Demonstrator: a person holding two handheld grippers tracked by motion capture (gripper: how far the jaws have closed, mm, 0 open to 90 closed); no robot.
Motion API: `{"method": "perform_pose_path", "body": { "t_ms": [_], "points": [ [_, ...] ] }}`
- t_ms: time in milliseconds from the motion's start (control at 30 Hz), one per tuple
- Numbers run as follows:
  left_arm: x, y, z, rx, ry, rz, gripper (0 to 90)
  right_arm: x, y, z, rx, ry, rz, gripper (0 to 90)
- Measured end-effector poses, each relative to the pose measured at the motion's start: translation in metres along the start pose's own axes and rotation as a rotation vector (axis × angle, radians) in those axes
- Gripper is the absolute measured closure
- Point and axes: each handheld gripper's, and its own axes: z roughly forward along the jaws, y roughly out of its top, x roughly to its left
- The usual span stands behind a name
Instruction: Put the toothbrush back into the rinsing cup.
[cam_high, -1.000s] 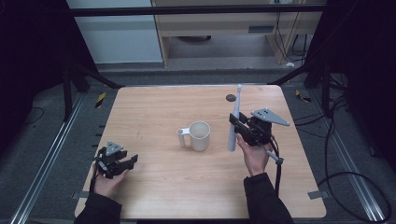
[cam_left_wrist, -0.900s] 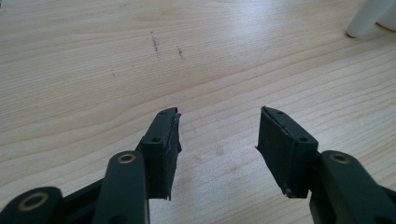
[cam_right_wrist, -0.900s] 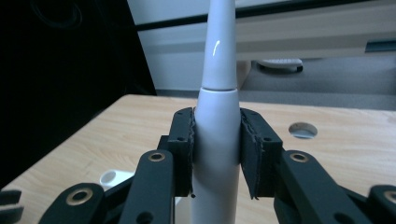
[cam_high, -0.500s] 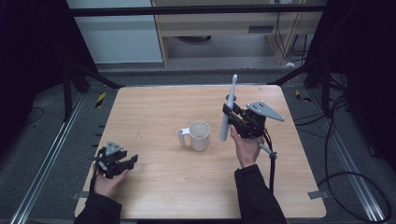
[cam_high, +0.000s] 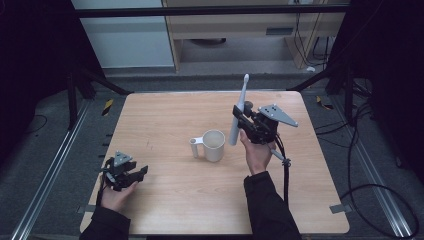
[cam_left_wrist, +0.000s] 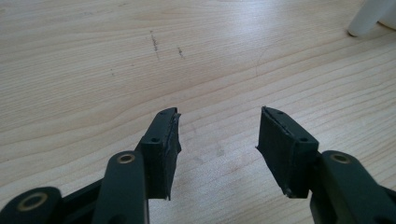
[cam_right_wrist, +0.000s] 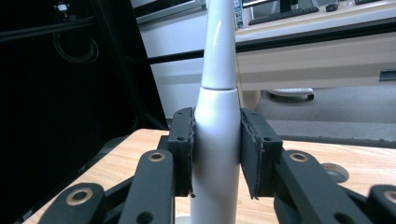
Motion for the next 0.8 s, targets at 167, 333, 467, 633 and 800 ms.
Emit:
{"method": "perform_pose_path", "body": {
  "t_ms": [167, 333, 467, 633, 800],
  "points": [
    [0.0, 0.0, 0.0, -0.003, -0.001, -0.004, 47.3, 0.003, 0.0, 0.006, -0.005, 0.008, 0.007, 67.6],
    [0.0, 0.0, 0.0, -0.001, -0.002, -0.001, 47.2, 0.006, 0.0, 0.012, -0.011, 0.01, 0.009, 67.6],
    [0.0, 0.0, 0.0, 0.0, -0.003, 0.002, 47.3, 0.008, -0.001, 0.016, -0.017, 0.01, 0.015, 67.6],
    [0.0, 0.0, 0.0, 0.001, -0.003, 0.003, 47.3, 0.011, -0.004, 0.023, -0.026, 0.01, 0.02, 67.6],
    [0.0, 0.0, 0.0, -0.001, -0.002, -0.001, 47.3, 0.013, -0.006, 0.028, -0.024, 0.01, 0.027, 67.6]
  ]
}}
